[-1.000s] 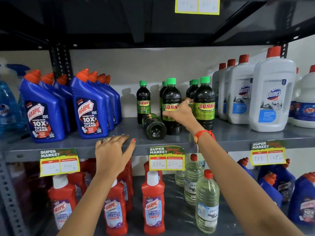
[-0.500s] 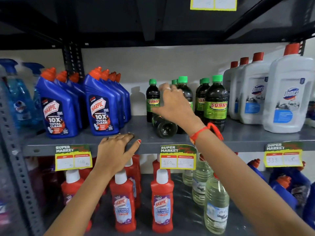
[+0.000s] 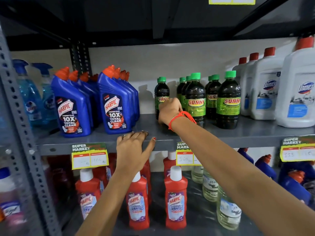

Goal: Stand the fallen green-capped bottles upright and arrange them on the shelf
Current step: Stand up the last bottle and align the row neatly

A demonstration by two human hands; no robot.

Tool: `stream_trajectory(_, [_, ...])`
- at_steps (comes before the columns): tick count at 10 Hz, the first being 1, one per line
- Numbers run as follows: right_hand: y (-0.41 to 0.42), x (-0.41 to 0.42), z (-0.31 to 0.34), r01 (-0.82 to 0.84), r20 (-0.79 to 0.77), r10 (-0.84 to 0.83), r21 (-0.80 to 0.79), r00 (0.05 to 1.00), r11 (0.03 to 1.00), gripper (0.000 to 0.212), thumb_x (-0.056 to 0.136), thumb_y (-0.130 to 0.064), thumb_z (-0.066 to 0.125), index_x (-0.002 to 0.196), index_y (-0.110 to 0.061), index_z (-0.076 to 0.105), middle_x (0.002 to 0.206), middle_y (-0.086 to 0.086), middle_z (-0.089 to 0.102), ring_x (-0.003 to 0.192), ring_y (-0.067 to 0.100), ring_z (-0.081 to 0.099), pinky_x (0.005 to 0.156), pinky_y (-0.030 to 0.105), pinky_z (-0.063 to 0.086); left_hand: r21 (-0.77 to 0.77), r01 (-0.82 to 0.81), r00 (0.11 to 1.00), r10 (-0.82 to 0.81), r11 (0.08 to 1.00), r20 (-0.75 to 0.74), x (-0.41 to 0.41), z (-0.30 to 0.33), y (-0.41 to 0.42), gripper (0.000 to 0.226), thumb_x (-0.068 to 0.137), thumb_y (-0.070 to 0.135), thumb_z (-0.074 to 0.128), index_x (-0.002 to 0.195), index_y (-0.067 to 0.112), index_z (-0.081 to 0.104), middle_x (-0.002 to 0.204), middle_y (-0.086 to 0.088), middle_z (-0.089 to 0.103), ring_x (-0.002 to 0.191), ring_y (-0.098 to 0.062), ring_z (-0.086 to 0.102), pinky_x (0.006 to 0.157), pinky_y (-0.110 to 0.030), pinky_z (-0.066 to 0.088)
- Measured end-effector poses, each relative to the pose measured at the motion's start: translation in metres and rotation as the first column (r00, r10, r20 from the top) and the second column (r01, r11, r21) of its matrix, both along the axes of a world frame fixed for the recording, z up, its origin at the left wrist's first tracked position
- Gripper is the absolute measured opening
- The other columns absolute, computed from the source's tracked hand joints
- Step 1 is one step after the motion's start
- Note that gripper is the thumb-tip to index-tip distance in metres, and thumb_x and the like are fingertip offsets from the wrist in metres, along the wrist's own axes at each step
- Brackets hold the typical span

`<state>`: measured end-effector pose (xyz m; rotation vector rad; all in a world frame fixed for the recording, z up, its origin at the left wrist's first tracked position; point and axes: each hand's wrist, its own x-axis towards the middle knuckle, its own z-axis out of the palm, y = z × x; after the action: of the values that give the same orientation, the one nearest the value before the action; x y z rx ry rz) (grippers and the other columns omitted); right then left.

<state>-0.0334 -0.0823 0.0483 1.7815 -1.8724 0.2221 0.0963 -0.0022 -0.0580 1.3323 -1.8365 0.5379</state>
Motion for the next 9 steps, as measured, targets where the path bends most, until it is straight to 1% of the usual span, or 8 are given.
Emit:
stream_trajectory(1, [0.016,0.008,0.007,0.049,-0.042,-0.047,0.055,0.998,0.997,0.024,0.081,-0.021,0.064,0.104,-0.013,0.065,0.103,0.005,0.069,0.093,0.030,0.067,0.069,0.038,0.058,-0.003,0.011,1.000,-0.011,1.000,0.011,0.001,0.000,0.000,0.050,0.086,0.050,0.038,0.098,0.013,0.070,0.099,-0.004,0.072,0.087,-0.024,0.063,0.076,-0.036,0.038])
stream_trajectory(2, [0.016,0.001,0.010,-0.016,0.070,0.021,-0.076,0.997,0.997,0.028,0.077,-0.026,0.067,0.102,-0.013,0.066,0.100,0.006,0.070,0.092,0.030,0.068,0.067,0.032,0.056,0.001,0.020,1.000,-0.020,1.000,0.016,0.001,-0.001,0.000,0.050,0.086,0.050,0.038,0.097,0.013,0.070,0.096,-0.004,0.073,0.085,-0.024,0.063,0.075,-0.036,0.038])
stream_trajectory(3, [0.027,-0.009,0.020,-0.135,0.322,0.233,-0.297,0.918,0.945,0.041,0.073,-0.034,0.069,0.106,-0.011,0.061,0.102,0.012,0.069,0.096,0.035,0.066,0.069,0.029,0.044,-0.007,0.015,1.000,-0.015,1.000,0.002,0.001,-0.001,0.001,0.049,0.086,0.049,0.038,0.098,0.014,0.070,0.097,-0.003,0.073,0.086,-0.023,0.063,0.076,-0.037,0.038])
stream_trajectory(4, [0.033,-0.012,0.024,-0.163,0.523,0.440,-0.492,0.730,0.855,0.058,0.069,-0.038,0.070,0.120,-0.015,0.054,0.098,0.013,0.070,0.094,0.036,0.066,0.069,0.032,0.045,-0.011,0.017,1.000,-0.017,1.000,-0.005,0.000,0.000,0.002,0.049,0.085,0.049,0.039,0.098,0.013,0.070,0.098,-0.004,0.073,0.086,-0.024,0.064,0.076,-0.037,0.039])
stream_trajectory(5, [0.033,-0.011,0.014,-0.181,0.571,0.589,-0.613,0.572,0.769,0.072,0.067,-0.038,0.070,0.132,-0.020,0.045,0.098,0.010,0.071,0.096,0.033,0.065,0.076,0.034,0.049,0.006,0.017,1.000,-0.017,1.000,0.001,0.000,0.000,0.001,0.051,0.086,0.050,0.037,0.100,0.014,0.070,0.101,-0.004,0.072,0.090,-0.024,0.064,0.079,-0.039,0.040])
stream_trajectory(7, [0.027,-0.011,-0.020,-0.233,0.601,0.703,-0.674,0.380,0.701,0.074,0.067,-0.029,0.073,0.133,-0.019,0.040,0.106,0.008,0.066,0.098,0.024,0.064,0.084,0.030,0.049,0.013,0.005,1.000,-0.006,1.000,0.016,0.000,0.000,0.000,0.052,0.086,0.051,0.036,0.099,0.014,0.069,0.100,-0.004,0.072,0.091,-0.025,0.064,0.079,-0.039,0.041])
stream_trajectory(8, [0.025,-0.013,-0.023,-0.254,0.633,0.704,-0.659,0.321,0.708,0.083,0.067,-0.026,0.074,0.138,-0.016,0.033,0.117,0.012,0.059,0.107,0.025,0.058,0.095,0.039,0.048,0.012,0.003,1.000,-0.003,1.000,0.001,-0.001,0.000,-0.001,0.052,0.085,0.051,0.037,0.100,0.013,0.069,0.100,-0.004,0.072,0.092,-0.025,0.063,0.079,-0.040,0.041])
stream_trajectory(9, [0.029,-0.013,-0.029,-0.233,0.642,0.603,-0.569,0.474,0.789,0.115,0.058,-0.041,0.083,0.146,-0.010,0.016,0.132,0.018,0.043,0.121,0.031,0.047,0.103,0.038,0.042,0.010,0.003,1.000,-0.003,1.000,-0.011,-0.002,0.000,0.000,0.052,0.085,0.051,0.037,0.100,0.013,0.070,0.101,-0.005,0.072,0.093,-0.025,0.063,0.080,-0.039,0.041])
